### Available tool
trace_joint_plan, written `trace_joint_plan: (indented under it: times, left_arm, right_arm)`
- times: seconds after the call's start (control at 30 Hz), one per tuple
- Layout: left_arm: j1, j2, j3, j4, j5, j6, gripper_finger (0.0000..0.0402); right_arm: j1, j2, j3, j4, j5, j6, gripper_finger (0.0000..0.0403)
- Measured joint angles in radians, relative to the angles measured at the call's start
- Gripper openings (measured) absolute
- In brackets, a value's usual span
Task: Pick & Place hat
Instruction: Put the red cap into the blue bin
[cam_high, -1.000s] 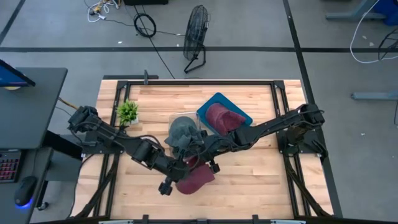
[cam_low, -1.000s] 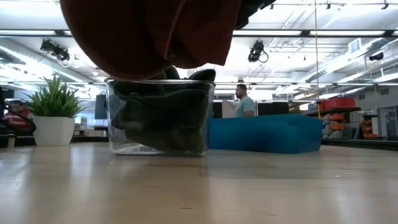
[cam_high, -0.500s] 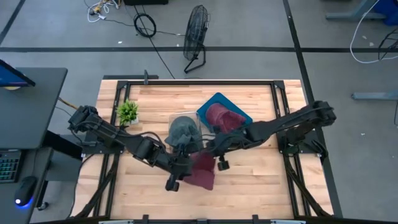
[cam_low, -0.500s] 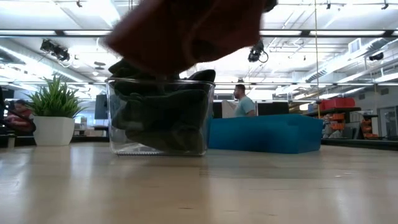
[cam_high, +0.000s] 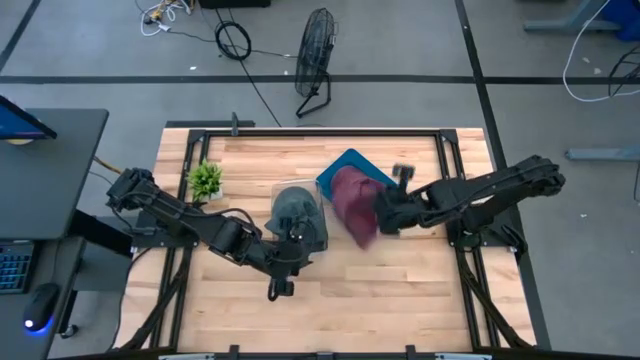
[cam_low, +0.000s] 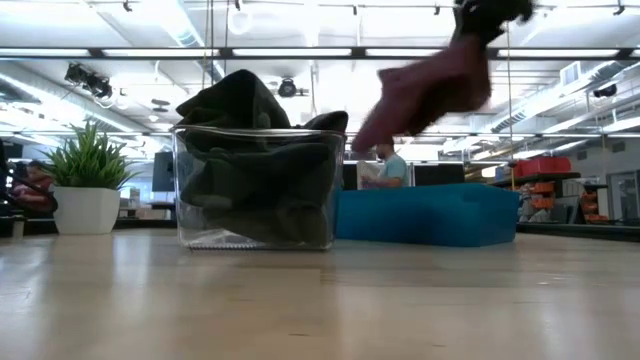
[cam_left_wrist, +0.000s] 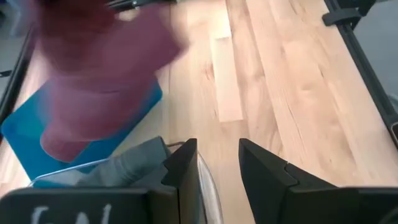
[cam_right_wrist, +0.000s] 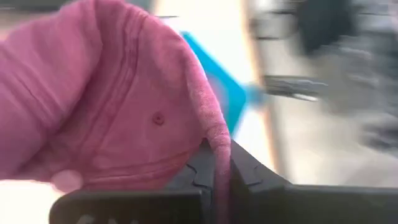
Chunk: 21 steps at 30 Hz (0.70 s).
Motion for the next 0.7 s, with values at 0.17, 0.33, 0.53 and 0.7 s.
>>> trace_joint_plan:
  times: [0.17,0.33,0.53,0.7]
  left_arm:
    - [0.005,0.002,0.000,0.000,-0.004,-0.038,0.0119]
    - [0.007,0.002,0.000,-0.001,-0.005,-0.051,0.0119]
    - [0.009,0.002,0.000,-0.002,-0.005,-0.051,0.0119]
    - [0.012,0.002,0.000,-0.003,-0.005,-0.051,0.0119]
  right_arm:
    - [-0.065,-0.010,0.000,-0.037,0.274,0.060,0.0012]
    - [-0.171,-0.003,-0.067,0.033,0.259,0.058,0.0013]
    - [-0.261,-0.003,-0.274,0.306,0.214,-0.043,0.0010]
    - [-0.324,-0.003,-0.433,0.516,0.129,-0.115,0.0010]
